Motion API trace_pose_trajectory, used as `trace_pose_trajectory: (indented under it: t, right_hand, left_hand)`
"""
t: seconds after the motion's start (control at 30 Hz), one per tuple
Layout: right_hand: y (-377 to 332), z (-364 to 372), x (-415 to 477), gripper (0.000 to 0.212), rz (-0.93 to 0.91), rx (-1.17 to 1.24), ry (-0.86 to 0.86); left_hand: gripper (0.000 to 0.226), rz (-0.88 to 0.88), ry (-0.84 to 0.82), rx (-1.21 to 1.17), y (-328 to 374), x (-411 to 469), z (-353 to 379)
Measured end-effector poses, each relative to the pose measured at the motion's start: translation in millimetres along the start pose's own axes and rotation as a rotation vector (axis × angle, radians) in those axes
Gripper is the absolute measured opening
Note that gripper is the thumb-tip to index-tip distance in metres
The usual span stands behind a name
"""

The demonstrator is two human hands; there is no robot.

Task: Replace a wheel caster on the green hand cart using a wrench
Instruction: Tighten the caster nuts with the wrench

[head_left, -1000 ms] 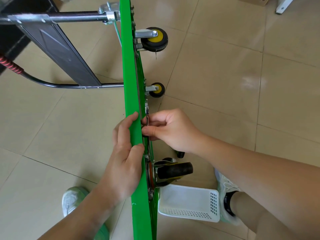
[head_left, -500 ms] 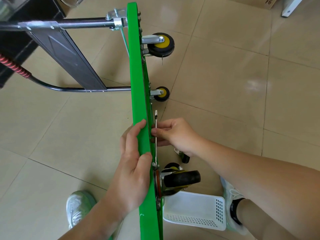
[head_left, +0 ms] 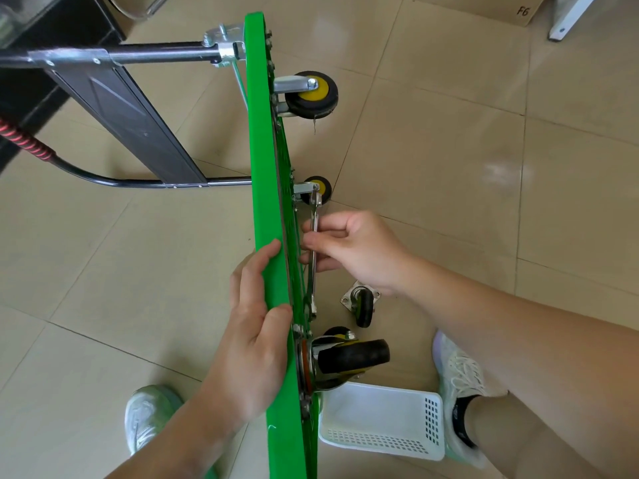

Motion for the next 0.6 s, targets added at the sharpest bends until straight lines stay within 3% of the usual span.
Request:
trace_pose_trajectory:
  t: [0.27,0.6]
  right_hand:
    - [-3,6,-21,0.02,-0.008,-0.031,-0.065]
    - [-3,20,-24,0.015,-0.03,-0.068,0.014]
  left_hand:
    - [0.061,-0.007,0.006,0.011,1,1,1]
    - [0.06,-0.008,0.014,-0.002,3,0,2]
Point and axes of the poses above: each hand's wrist, its own x-axis towards the middle knuckle, its own z-axis out of the palm, y = z × x, the point moved 3 cm from there along x, towards the middle knuckle, and after that the axes turned 15 degrees about -x, right-handed, at the moved point
